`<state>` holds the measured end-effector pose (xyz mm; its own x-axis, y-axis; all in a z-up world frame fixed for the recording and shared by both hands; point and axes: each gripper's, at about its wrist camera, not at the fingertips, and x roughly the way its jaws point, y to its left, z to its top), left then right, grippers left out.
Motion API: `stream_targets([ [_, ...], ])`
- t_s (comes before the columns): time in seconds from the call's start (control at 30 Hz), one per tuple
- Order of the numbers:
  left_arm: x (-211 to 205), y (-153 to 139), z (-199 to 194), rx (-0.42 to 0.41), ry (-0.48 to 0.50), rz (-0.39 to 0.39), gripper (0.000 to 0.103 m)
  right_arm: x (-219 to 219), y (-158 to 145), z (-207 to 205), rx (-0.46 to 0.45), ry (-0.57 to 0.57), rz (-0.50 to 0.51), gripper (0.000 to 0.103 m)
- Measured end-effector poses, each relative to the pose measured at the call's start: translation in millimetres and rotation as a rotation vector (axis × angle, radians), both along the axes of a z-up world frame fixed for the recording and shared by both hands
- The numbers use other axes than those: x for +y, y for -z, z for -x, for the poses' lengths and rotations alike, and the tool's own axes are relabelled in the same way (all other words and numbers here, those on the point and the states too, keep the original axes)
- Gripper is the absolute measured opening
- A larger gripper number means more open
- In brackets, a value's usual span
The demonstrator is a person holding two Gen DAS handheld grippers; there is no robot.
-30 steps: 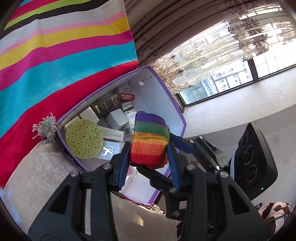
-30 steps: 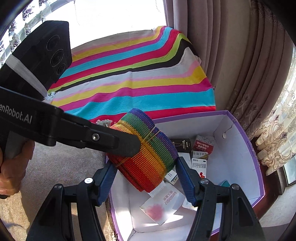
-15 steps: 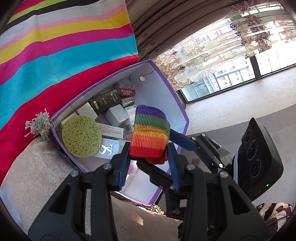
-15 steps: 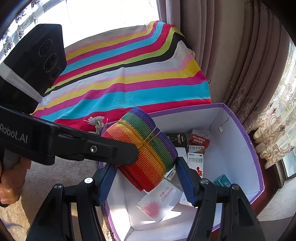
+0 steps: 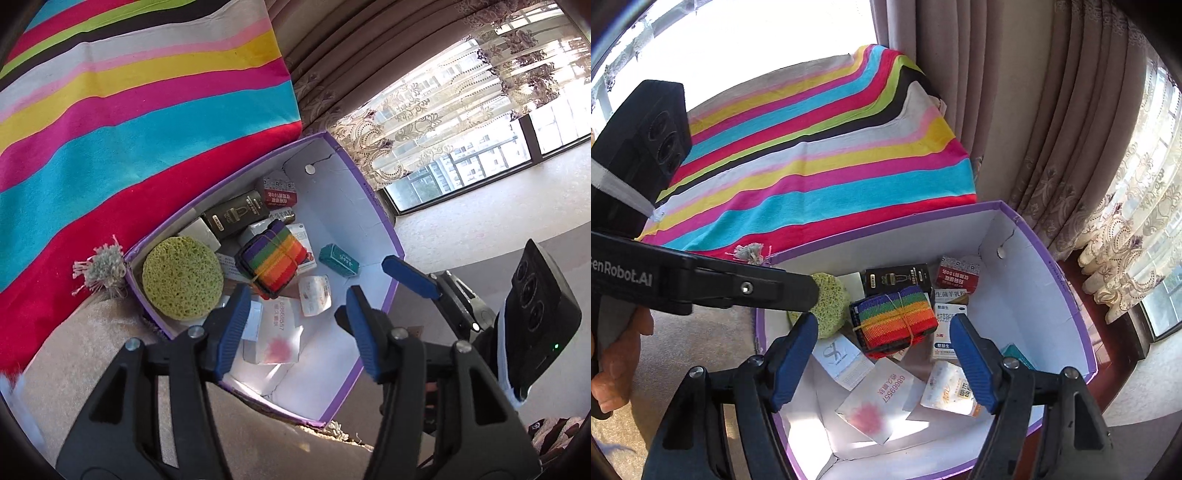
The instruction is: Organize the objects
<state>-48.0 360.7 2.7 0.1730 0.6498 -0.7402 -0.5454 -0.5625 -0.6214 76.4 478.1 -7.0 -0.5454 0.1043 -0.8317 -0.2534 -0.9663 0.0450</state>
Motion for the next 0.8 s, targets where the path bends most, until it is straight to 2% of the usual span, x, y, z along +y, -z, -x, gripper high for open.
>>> stream_targets([
  [0.13, -6.3, -0.6, 1.1, -0.017, 0.033, 0.031, 0.072, 17.6, 5.3, -1.2, -0.011, 0.087, 0.025, 0.080],
  [0.23, -3.2, -7.5, 7.5, 0.032, 0.146, 0.085, 0.074, 25.9, 5.3, 4.5, -0.010, 0.158, 0.088, 0.080],
  [0.3, 0.8, -10.0, 18.2, 0.058, 0.211, 0.081, 0.075, 25.6, 3.9, 13.5, 0.004, 0.209, 0.115, 0.082],
  [0.37, 0.2, -5.9, 31.3, 0.078, 0.241, 0.043, 0.076, 23.3, 10.3, 25.9, -0.007, 0.265, 0.116, 0.084],
  [0.47, -16.2, 12.4, 41.4, 0.082, 0.189, -0.029, 0.076, 16.8, 26.4, 40.3, -0.075, 0.326, 0.066, 0.084],
  [0.53, -27.3, 24.1, 43.7, -0.005, 0.169, -0.096, 0.076, 10.1, 35.5, 45.7, -0.129, 0.350, -0.022, 0.084],
  [0.63, -37.9, 19.5, 47.0, -0.043, 0.152, -0.155, 0.077, 7.2, 46.9, 48.9, -0.232, 0.425, -0.089, 0.084],
  [0.7, -40.6, 16.3, 49.7, -0.018, 0.140, -0.148, 0.077, 7.5, 50.8, 51.7, -0.299, 0.461, -0.077, 0.084],
  [0.8, -44.5, 16.7, 47.7, -0.037, 0.130, -0.122, 0.077, 6.5, 40.8, 50.2, -0.345, 0.505, -0.078, 0.084],
])
